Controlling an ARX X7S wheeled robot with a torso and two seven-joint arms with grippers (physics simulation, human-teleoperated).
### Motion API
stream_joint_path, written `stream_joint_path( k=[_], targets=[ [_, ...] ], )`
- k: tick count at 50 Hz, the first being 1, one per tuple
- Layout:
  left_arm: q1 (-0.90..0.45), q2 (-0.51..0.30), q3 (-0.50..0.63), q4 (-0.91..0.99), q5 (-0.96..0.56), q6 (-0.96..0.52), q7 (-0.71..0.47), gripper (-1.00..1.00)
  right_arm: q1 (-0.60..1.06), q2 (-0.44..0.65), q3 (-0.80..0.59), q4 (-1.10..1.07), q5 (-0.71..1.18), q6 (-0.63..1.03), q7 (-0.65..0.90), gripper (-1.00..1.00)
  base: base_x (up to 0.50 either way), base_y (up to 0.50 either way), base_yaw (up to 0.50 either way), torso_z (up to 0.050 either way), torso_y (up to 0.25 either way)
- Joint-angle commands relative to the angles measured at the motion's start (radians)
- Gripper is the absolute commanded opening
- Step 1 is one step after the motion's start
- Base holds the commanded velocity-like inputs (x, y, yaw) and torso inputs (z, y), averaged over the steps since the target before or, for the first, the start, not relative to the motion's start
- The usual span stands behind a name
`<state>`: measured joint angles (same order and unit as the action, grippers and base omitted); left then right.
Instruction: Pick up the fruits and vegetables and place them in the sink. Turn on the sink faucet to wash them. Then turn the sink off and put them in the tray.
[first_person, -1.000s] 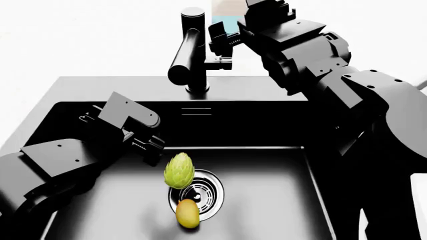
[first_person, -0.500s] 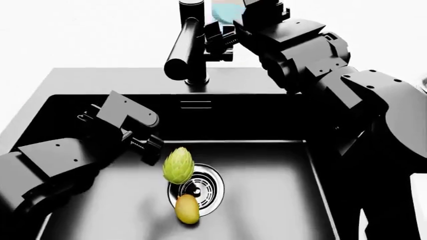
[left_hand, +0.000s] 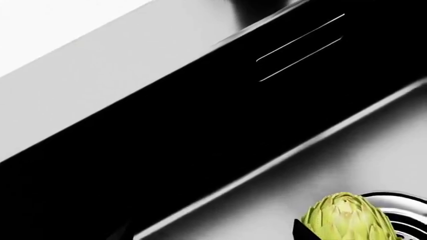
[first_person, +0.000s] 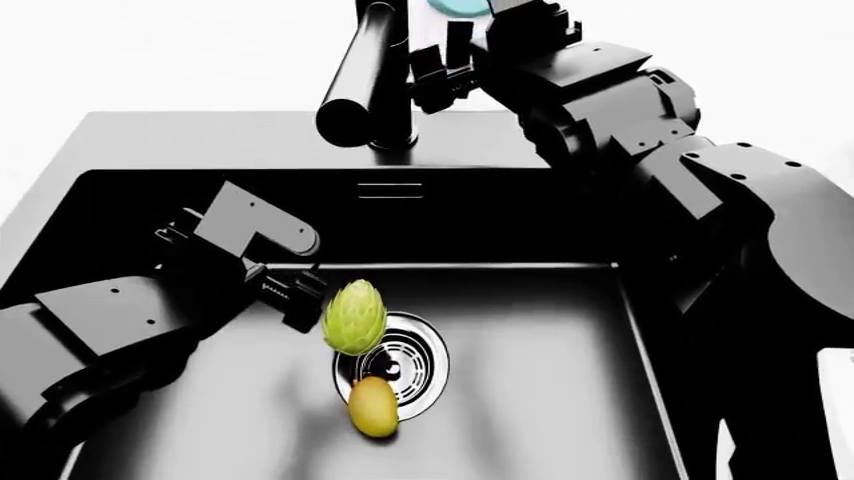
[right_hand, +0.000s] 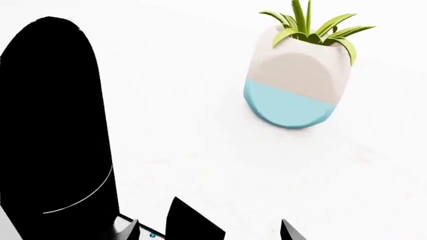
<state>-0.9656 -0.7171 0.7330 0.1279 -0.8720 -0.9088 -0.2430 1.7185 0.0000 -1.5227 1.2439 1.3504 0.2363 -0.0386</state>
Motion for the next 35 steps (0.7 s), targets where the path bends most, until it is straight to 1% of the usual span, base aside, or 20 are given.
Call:
stream_joint_path(
  k=[1,6,18,26,30,35],
  targets=[
    [0.000,-0.001,0.000,0.004,-0.003,0.002,0.005,1.00,0.006,0.000,0.005,0.015,0.008,0.032,0.034,1.00,0.00,0.00,0.00,0.000,0.000],
    [-0.002,0.001,0.002,-0.006,0.001,0.007,0.010,1.00,0.003,0.000,0.009,0.036,0.046,0.065,0.094,1.00,0.00,0.00,0.00,0.000,0.000],
    [0.003,-0.007,-0.008,0.006,-0.009,0.006,-0.002,1.00,-0.013,0.000,-0.002,0.058,0.112,0.048,0.153,1.00,0.00,0.00,0.00,0.000,0.000],
    [0.002,-0.007,-0.010,0.007,-0.011,0.005,-0.006,1.00,-0.021,0.000,0.012,0.065,0.138,0.041,0.219,1.00,0.00,0.00,0.00,0.000,0.000],
    [0.000,-0.005,-0.008,0.005,-0.009,0.006,-0.004,1.00,-0.021,0.000,0.058,0.065,0.104,0.041,0.240,1.00,0.00,0.00,0.00,0.000,0.000],
    [0.000,-0.004,-0.007,0.006,-0.010,0.004,-0.004,1.00,-0.030,0.000,0.186,0.065,-0.017,0.061,0.236,1.00,0.00,0.00,0.00,0.000,0.000]
  ],
)
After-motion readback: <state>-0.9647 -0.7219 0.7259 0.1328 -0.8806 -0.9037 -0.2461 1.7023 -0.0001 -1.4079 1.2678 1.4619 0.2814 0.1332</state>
